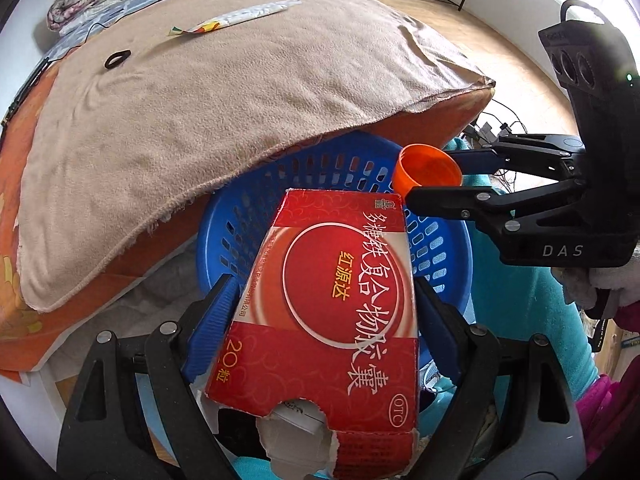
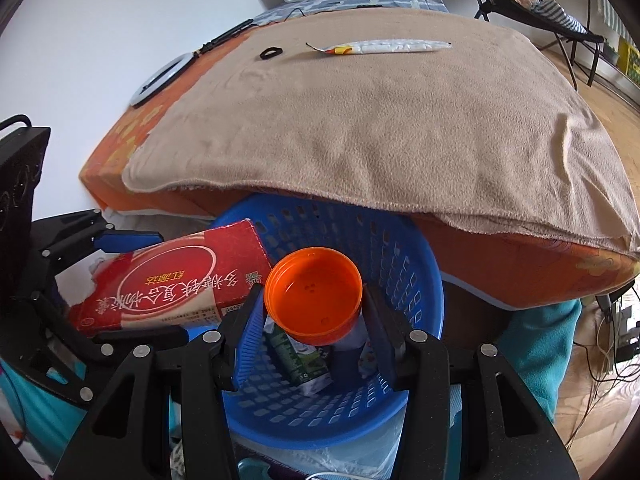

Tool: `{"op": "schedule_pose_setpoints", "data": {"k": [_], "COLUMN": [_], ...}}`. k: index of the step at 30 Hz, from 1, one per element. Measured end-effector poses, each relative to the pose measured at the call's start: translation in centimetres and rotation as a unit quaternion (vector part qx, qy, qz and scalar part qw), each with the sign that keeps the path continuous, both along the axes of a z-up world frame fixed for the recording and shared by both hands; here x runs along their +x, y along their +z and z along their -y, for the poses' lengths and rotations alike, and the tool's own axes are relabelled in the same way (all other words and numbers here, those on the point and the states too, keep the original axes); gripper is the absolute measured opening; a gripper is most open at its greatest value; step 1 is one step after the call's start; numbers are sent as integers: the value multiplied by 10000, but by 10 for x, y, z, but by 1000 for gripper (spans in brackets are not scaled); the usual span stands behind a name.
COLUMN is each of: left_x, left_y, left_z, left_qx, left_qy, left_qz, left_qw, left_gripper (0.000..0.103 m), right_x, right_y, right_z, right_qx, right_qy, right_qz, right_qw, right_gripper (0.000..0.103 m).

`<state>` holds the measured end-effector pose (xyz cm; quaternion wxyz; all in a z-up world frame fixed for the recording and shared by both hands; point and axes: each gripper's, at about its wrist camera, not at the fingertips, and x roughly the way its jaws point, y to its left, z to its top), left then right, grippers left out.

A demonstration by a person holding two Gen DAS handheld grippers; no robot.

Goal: Collect trash
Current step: 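Carry the red box with the left gripper over the basket while the right gripper carries the cap, then open both grippers to drop the red box and orange cap into the basket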

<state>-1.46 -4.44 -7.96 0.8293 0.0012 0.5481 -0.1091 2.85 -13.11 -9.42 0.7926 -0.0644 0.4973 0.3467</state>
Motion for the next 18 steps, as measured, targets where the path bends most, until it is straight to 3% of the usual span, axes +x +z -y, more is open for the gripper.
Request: {"op": "schedule_pose_setpoints", "data": {"k": [10,18], "left_x": [6,7], "left_y": [-7,-15], "left_z": [-1,3], "left_qx": [127,186], "left_qy": [-37,-189], "left_qz": [-85,-232], "left_qw": [9999,9994], "left_gripper": [89,89], "right_x": [3,5], "right_y": [-19,-9], "right_z": [3,12], "right_qx": [-96,154], "right_qy": [-125,-200], "right_qz": [-188,-106], "right_qw": [9997,9996], "right_gripper": [47,47]}}
